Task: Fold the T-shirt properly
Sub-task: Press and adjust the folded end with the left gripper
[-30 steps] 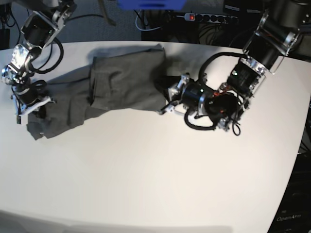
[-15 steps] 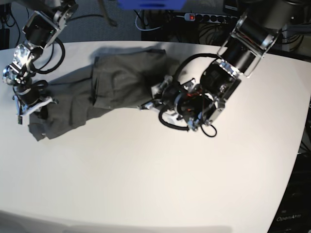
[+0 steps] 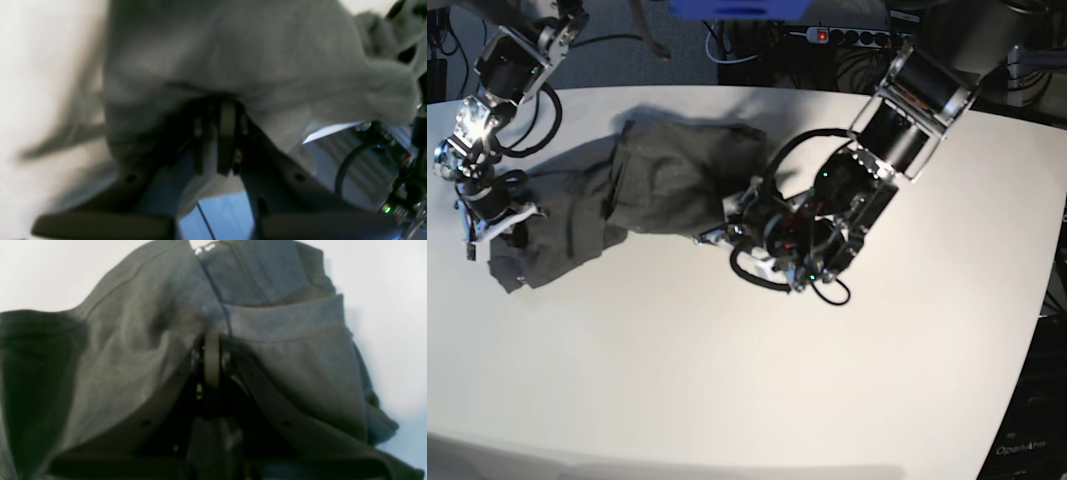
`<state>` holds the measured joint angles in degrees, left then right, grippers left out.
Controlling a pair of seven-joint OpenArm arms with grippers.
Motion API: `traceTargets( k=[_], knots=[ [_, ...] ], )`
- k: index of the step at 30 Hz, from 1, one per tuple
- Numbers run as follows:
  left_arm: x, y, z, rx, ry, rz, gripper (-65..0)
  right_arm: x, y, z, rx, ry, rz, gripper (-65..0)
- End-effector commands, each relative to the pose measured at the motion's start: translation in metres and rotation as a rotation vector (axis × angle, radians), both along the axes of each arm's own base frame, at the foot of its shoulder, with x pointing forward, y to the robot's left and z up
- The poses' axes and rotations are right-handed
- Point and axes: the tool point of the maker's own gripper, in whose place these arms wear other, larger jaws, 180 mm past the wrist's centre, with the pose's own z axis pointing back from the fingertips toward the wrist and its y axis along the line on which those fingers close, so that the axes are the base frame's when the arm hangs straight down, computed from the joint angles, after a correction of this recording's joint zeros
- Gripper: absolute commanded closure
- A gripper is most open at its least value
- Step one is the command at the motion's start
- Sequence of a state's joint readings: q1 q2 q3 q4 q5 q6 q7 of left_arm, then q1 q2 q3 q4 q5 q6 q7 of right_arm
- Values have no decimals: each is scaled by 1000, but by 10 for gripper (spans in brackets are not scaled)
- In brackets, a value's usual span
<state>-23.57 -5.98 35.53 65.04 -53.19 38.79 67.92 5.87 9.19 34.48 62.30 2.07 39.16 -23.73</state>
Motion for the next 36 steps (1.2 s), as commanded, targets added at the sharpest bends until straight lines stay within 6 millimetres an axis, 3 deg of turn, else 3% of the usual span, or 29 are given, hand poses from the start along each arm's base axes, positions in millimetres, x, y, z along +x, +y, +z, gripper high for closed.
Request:
traceTargets(
  k=[1, 6, 11, 27, 31, 36],
  knots=[
    [41, 42, -12, 191, -166, 60, -61, -38, 11, -37, -21, 234, 65, -6],
    [58, 56, -21, 225, -198, 35, -61, -42, 2, -36, -16, 230, 27, -6],
    [59, 67, -34, 251, -215, 26, -61, -44, -15, -30, -38, 227, 3, -6],
    [60, 93, -37, 284, -210, 49, -61, -45, -55, -13, -87, 207, -54, -6],
    [59, 98, -38, 291, -206, 54, -61, -49, -62, -16, -83, 223, -59, -6],
    [53, 99, -42, 291, -192, 51, -61, -50, -56, -29, -35, 250, -61, -6]
  ],
)
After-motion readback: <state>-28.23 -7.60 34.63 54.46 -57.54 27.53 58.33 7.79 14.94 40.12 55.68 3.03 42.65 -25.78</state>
